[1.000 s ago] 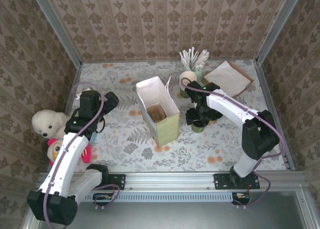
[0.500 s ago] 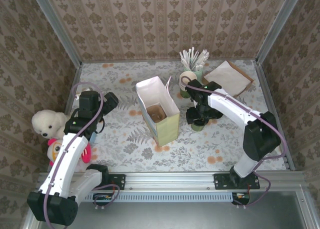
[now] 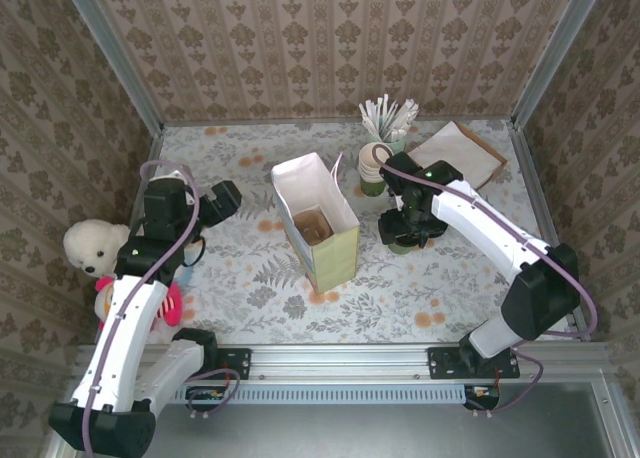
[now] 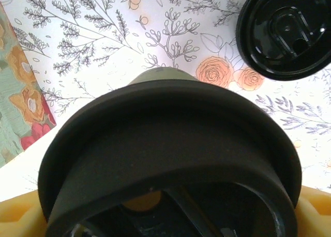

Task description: Pack the takeout coffee

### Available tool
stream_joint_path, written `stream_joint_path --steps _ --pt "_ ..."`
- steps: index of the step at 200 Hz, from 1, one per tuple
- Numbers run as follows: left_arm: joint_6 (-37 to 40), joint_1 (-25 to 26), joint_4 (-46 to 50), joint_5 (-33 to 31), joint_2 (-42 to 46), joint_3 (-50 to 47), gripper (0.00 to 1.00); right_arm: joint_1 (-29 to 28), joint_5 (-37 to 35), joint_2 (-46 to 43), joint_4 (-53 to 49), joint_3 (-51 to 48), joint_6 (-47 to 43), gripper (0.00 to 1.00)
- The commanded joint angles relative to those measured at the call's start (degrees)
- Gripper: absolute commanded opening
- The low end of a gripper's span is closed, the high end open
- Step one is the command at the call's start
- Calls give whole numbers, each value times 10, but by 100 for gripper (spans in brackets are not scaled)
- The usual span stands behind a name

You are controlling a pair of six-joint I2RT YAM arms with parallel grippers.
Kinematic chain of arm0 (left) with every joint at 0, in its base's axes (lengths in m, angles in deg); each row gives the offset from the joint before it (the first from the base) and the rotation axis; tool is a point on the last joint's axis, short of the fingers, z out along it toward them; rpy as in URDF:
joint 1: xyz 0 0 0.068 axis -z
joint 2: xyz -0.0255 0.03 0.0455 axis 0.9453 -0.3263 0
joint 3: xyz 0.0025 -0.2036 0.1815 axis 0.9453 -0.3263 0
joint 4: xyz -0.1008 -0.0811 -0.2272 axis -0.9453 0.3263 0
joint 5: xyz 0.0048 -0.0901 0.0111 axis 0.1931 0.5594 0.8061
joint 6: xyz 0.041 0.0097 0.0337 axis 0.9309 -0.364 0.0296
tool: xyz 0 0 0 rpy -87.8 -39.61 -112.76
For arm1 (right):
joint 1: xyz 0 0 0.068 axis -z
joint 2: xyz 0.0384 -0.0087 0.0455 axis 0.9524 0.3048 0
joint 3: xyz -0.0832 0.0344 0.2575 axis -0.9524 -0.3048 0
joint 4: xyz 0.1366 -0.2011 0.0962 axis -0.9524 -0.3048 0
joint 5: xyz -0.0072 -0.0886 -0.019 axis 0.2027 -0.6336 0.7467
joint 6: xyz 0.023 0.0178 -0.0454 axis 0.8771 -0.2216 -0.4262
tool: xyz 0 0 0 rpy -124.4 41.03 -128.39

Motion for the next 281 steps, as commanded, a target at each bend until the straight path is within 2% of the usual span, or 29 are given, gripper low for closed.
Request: stream_joint_path --steps 1,46,70,93,118,131,138,164,183,207,239,251,266,281 --pt "36 0 17 24 -8 42 100 -4 -34 -22 -27 4 13 57" --pt "47 8 21 62 -20 70 100 -5 -31 -69 -58 35 34 56" --pt "41 24 51 51 -22 109 100 -13 -30 -75 -96 84 45 56" --pt "33 59 99 13 -14 158 100 -32 -35 -75 -122 145 51 55" --pt "30 101 115 25 -23 191 100 -66 -56 -57 -124 225 38 55" --pt "31 131 115 20 -38 204 100 -73 -59 -41 -116 274 33 55" --pt "35 167 112 16 -48 214 100 -77 -59 -29 -113 303 29 55" --pt "42 241 98 -12 -74 245 95 -108 -84 11 -99 411 5 54" --pt "49 267 93 -15 -91 254 93 -123 -93 25 -76 466 -6 54" --pt "37 274 111 -45 -118 257 88 -140 -134 37 -51 512 -12 53" --pt "19 280 94 -44 -131 246 73 -188 -152 35 -26 525 -18 53" --pt "16 282 90 -45 -129 240 62 -218 -185 29 -14 519 -18 53" --pt "15 283 88 -46 -124 232 42 -249 -229 25 -1 519 -8 53" --pt "10 283 87 -40 -118 225 28 -277 -227 22 27 502 2 53"
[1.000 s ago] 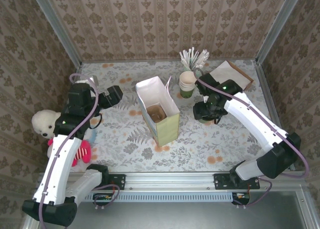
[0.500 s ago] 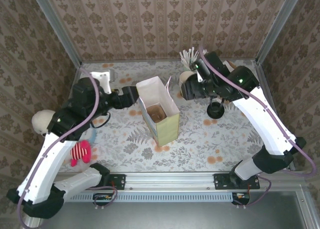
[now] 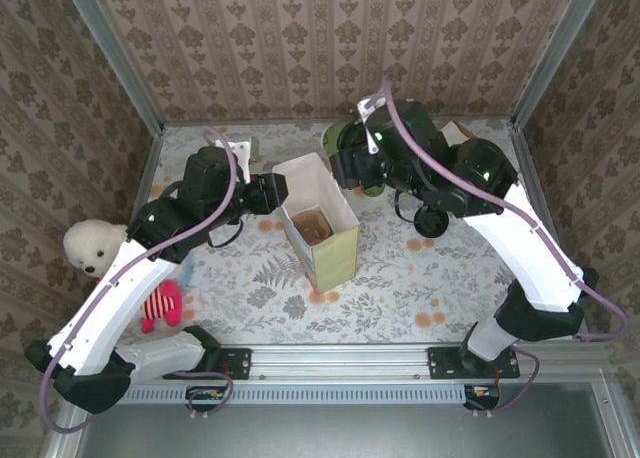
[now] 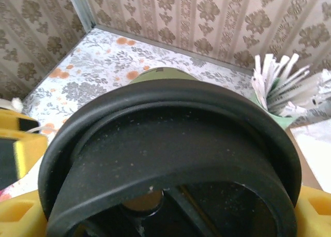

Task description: Pack the takeout coffee

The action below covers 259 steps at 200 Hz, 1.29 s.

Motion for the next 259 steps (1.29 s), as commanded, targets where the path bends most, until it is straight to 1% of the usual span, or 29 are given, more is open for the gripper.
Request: stream_joint_path --steps 1,7,14,33,45,66,90,104,115,149,165,174,201,231,246,259 --pt "-6 4 -10 -4 16 -12 27 -39 -55 -11 50 -12 7 53" --pt "-8 4 -9 -1 17 -14 23 -50 -49 -9 60 -20 13 53" --pt "-10 5 -6 1 18 -14 22 -61 -43 -2 64 -24 21 53" --pt "-15 6 7 -2 18 -14 26 -86 -77 21 62 -31 46 53" --pt "-17 6 20 -7 18 -12 27 -95 -99 40 52 -32 59 54" --pt "-26 7 29 -19 25 -17 27 -103 -101 71 26 -29 89 55" --pt "-36 9 14 -22 43 -37 27 -112 -105 89 12 -42 110 56" --pt "-38 10 11 -26 50 -43 21 -111 -105 90 11 -59 117 56" --pt "-38 9 12 -27 55 -44 18 -109 -106 87 15 -79 122 56" --pt "-38 10 9 -27 69 -58 18 -81 -77 64 18 -135 139 57" --pt "-41 10 4 -30 73 -66 17 -76 -75 58 13 -145 140 57" --pt "-40 10 -1 -27 73 -68 17 -75 -60 59 15 -143 134 57" --pt "-44 11 -10 -19 64 -70 15 -75 16 99 4 -115 132 56" --pt "-51 13 -15 -11 60 -78 11 -75 0 151 -35 -82 133 56" --pt "-48 13 -10 -11 63 -84 6 -70 12 159 -28 -81 133 56" --pt "-48 12 -4 -19 70 -87 5 -62 34 155 -15 -95 138 56"
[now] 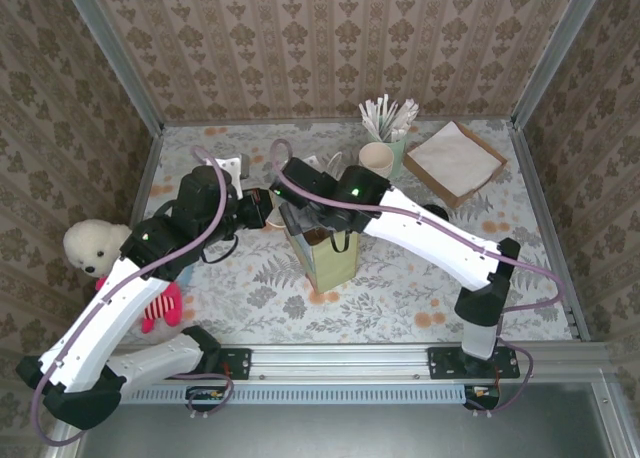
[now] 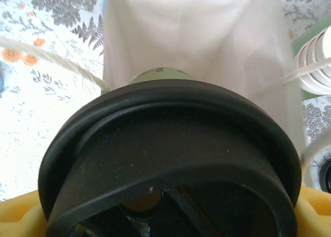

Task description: Pack the takeout coffee

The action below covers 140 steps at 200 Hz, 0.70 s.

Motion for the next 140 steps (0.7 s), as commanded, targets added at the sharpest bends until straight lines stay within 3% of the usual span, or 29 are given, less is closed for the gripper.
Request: stream_joint_path --steps 1,28,67,140 --pt "-3 5 3 -3 9 -12 5 11 38 6 -13 -3 12 56" --pt "-1 5 -4 -23 24 -27 3 36 84 -7 8 -52 26 56" --pt "12 4 0 -45 50 -40 1 40 84 -27 -7 -56 27 57" --pt "21 4 -40 -29 93 -73 4 41 64 -32 -37 -66 28 57"
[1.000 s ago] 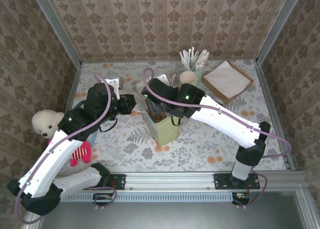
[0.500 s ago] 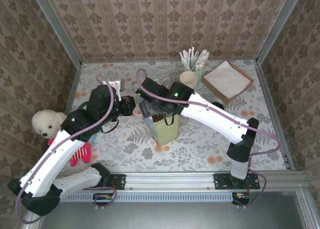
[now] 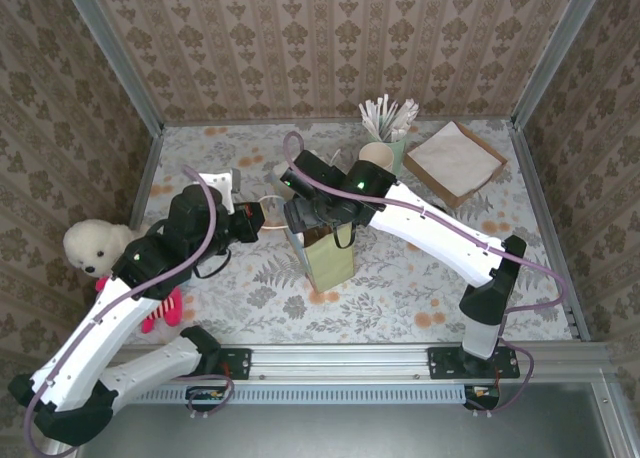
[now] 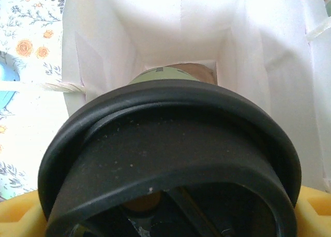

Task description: Pack the takeout coffee

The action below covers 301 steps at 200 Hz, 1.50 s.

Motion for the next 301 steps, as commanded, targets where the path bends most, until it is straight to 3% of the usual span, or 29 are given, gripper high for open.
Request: stream_joint_path --steps 1,27,69,121,188,222,246,269,285,301 --pt "20 0 -23 -11 21 -5 4 3 -15 -8 -61 -18 0 57" --pt "40 0 -24 -1 25 -1 5 7 -3 6 -57 -8 -1 57" --pt "28 -4 -35 -44 75 -41 4 9 22 -24 -32 -13 -1 58" --pt "26 -6 -42 2 47 -38 5 16 45 -52 7 -53 8 57" --pt "28 -7 -102 98 41 -40 9 5 1 38 -93 24 -4 57" --pt "51 -41 -102 180 50 -26 31 5 37 46 -112 33 -49 57" --pt "97 -105 -51 217 45 21 43 16 52 40 -132 33 -81 57" --pt "147 -160 -6 211 19 61 76 21 66 35 -148 33 -123 57" --pt "190 -186 32 177 -24 90 80 23 80 33 -163 37 -159 57" --pt "238 -195 59 191 -81 118 81 28 84 32 -176 39 -176 57"
